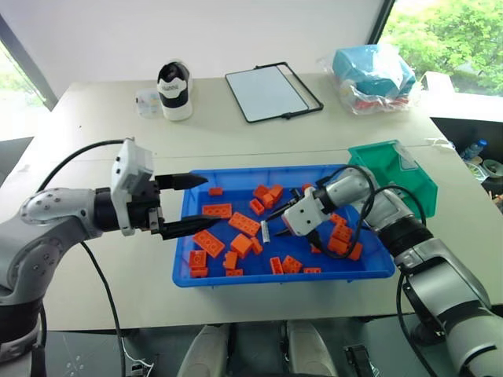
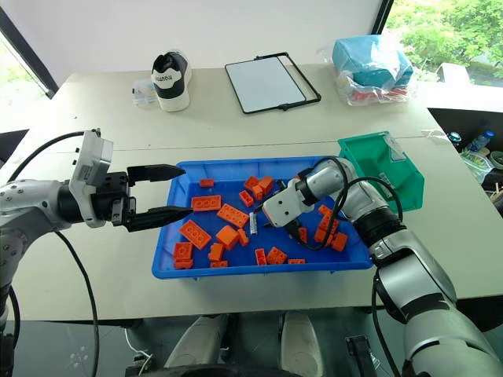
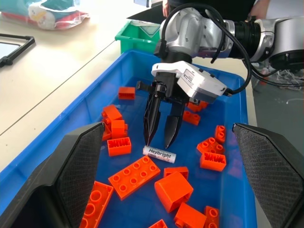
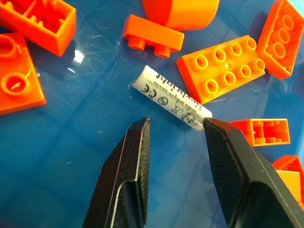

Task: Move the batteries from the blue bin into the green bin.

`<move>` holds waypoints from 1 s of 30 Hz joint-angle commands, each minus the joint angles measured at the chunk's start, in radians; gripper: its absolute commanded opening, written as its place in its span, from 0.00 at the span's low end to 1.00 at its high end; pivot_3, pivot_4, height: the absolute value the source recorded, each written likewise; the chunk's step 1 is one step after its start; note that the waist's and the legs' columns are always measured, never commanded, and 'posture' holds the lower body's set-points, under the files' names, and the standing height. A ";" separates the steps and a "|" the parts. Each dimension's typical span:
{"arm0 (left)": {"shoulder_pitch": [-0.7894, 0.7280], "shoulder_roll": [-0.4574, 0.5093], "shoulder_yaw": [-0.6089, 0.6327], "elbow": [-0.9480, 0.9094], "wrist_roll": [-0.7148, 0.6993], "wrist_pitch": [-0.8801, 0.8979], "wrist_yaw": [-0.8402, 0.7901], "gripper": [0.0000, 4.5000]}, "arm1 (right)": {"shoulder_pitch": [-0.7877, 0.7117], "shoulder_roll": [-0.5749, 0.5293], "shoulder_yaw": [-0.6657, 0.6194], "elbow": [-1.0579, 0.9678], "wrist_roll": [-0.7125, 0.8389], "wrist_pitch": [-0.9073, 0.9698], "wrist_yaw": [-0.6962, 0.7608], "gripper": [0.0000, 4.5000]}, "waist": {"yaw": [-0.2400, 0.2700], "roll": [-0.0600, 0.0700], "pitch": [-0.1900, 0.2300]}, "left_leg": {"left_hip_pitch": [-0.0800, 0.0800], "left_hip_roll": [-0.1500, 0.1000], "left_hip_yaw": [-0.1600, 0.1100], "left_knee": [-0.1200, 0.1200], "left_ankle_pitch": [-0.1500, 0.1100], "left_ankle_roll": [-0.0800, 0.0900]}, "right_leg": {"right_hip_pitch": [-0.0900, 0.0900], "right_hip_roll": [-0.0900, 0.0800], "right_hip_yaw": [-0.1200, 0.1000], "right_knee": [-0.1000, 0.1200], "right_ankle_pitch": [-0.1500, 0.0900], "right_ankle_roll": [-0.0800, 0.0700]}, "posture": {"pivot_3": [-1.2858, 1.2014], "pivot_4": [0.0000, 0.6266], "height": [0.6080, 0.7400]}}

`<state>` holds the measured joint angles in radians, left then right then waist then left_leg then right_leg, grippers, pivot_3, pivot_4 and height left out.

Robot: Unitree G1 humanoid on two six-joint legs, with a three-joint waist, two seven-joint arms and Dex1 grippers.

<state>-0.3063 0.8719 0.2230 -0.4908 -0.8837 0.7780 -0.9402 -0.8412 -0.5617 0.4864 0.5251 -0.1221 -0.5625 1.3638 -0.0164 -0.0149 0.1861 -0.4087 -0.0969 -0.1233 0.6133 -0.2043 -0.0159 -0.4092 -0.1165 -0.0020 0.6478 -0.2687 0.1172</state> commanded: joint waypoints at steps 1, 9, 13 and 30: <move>-0.020 0.001 0.017 -0.008 -0.011 -0.013 0.006 1.00 | -0.028 0.022 0.012 -0.004 -0.023 -0.047 -0.006 0.40 | -0.002 0.000 0.000 | 0.000 0.000 0.000 0.000 0.000 0.000 | 0.000 0.000 0.000 0.000 0.000 0.000 | 0.52 0.24 0.93; -0.022 -0.005 0.021 -0.001 -0.011 -0.016 0.013 1.00 | -0.080 0.023 0.008 0.042 -0.063 -0.135 -0.031 0.40 | -0.001 0.000 0.000 | 0.000 0.000 0.000 0.000 0.000 0.000 | 0.000 0.000 0.000 0.000 0.000 0.000 | 0.52 0.24 0.93; -0.022 -0.013 0.021 -0.007 -0.014 -0.015 0.023 1.00 | -0.076 0.023 0.019 0.048 -0.081 -0.175 -0.032 0.52 | -0.001 0.000 0.000 | 0.000 0.000 0.000 0.000 0.000 -0.001 | 0.000 0.000 0.000 0.000 0.000 0.000 | 0.52 0.24 0.93; -0.032 -0.017 0.026 -0.007 -0.015 -0.018 0.038 1.00 | -0.065 0.075 0.087 0.125 -0.156 -0.278 -0.093 0.85 | -0.003 0.000 -0.001 | 0.002 0.001 -0.001 0.000 0.000 -0.001 | 0.001 0.002 0.000 0.000 0.000 0.000 | 0.52 0.24 0.93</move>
<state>-0.3197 0.8519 0.2209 -0.4824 -0.8842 0.7762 -0.9045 -0.9292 -0.4945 0.5305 0.6306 -0.2403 -0.8388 1.2624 -0.0196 -0.0151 0.1856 -0.4069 -0.0958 -0.1240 0.6133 -0.2043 -0.0171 -0.4075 -0.1141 -0.0017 0.6480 -0.2687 0.1170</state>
